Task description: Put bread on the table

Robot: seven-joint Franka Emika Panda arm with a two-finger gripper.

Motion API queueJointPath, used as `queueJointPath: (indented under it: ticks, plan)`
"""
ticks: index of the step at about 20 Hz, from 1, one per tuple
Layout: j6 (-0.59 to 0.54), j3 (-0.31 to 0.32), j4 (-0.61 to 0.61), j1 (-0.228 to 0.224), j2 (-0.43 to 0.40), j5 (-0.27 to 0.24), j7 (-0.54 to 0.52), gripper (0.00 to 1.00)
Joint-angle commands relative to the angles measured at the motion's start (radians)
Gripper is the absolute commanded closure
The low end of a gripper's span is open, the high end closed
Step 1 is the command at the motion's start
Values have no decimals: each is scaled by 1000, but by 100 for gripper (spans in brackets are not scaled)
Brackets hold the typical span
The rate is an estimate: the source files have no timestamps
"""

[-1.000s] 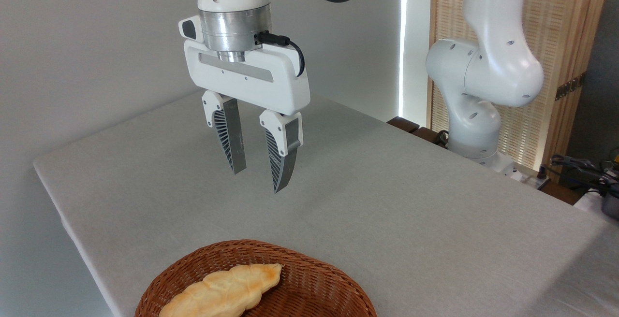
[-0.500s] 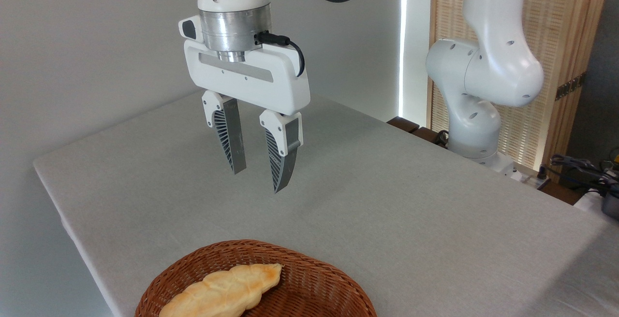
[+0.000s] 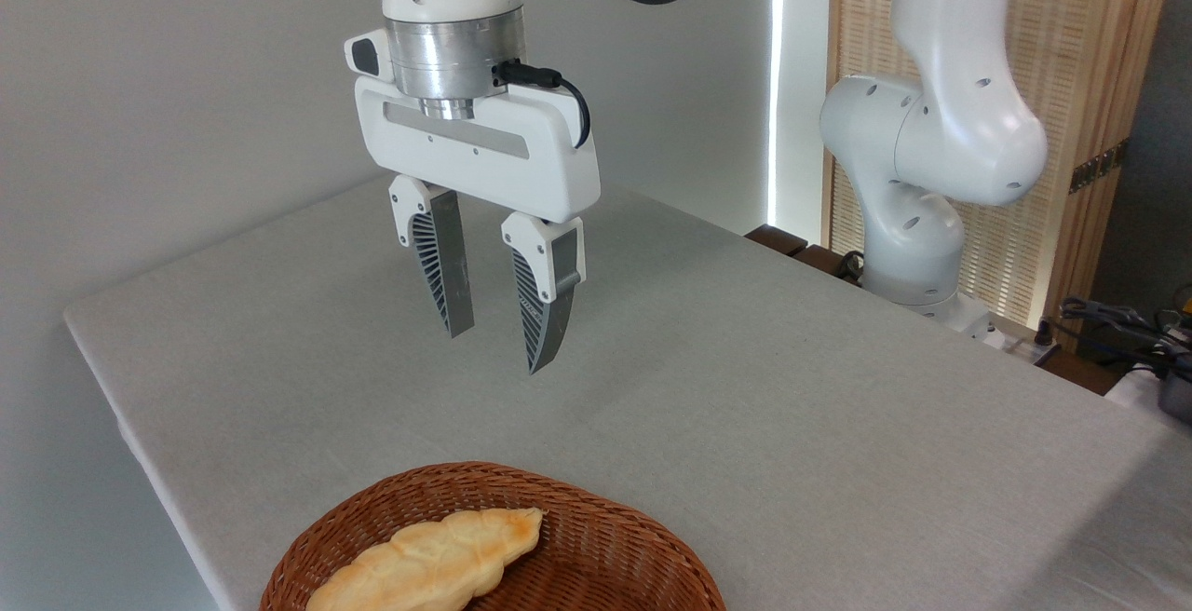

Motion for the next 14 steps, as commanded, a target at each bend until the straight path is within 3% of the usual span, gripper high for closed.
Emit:
queueJointPath:
  ticks: [1,7,14]
  plan:
    - [69,0,-15,7,16,-13,3,0]
    - [226,6,-57,13,77,-8,60,0]
    - [254,23,-54,22,110,-11,247,0]
